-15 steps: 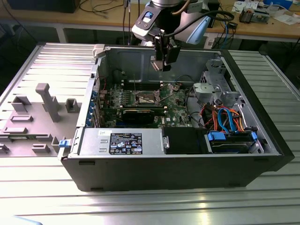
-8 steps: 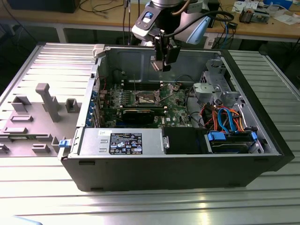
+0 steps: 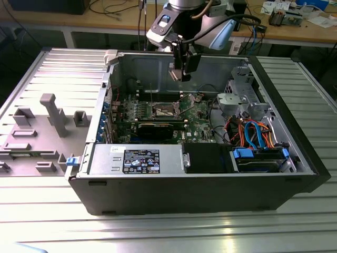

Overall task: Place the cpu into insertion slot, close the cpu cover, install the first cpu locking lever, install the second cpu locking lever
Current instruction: 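Place the cpu into insertion slot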

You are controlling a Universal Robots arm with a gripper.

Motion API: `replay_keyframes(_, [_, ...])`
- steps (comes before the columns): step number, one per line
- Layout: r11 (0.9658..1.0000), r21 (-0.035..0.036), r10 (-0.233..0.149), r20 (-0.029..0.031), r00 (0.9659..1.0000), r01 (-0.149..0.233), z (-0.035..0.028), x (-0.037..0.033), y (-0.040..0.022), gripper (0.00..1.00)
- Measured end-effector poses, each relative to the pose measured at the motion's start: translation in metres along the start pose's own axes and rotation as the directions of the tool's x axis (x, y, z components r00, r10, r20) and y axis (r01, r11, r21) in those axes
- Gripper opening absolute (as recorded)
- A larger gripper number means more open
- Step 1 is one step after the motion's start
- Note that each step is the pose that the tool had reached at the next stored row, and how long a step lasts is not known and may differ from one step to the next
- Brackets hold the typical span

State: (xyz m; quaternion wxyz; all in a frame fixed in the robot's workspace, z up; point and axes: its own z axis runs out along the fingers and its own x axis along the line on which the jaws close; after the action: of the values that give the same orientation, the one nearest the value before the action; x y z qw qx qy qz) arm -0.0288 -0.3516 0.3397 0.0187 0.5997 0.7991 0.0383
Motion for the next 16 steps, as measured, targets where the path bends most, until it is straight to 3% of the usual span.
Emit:
replay_keyframes(3, [1.0000,0.0013,0.003,0.0018,1.0000,-0.003,0.0051,0.0000,-0.0005,0.54])
replay_keyframes(8, [0.9989,0.0009,0.048,0.0068,0.9988,-0.048,0.0104,-0.0001,-0.0009,0.54])
replay_keyframes(16, [0.9981,0.0006,0.062,0.0079,0.9980,-0.062,0.0116,-0.0001,-0.0011,0.54])
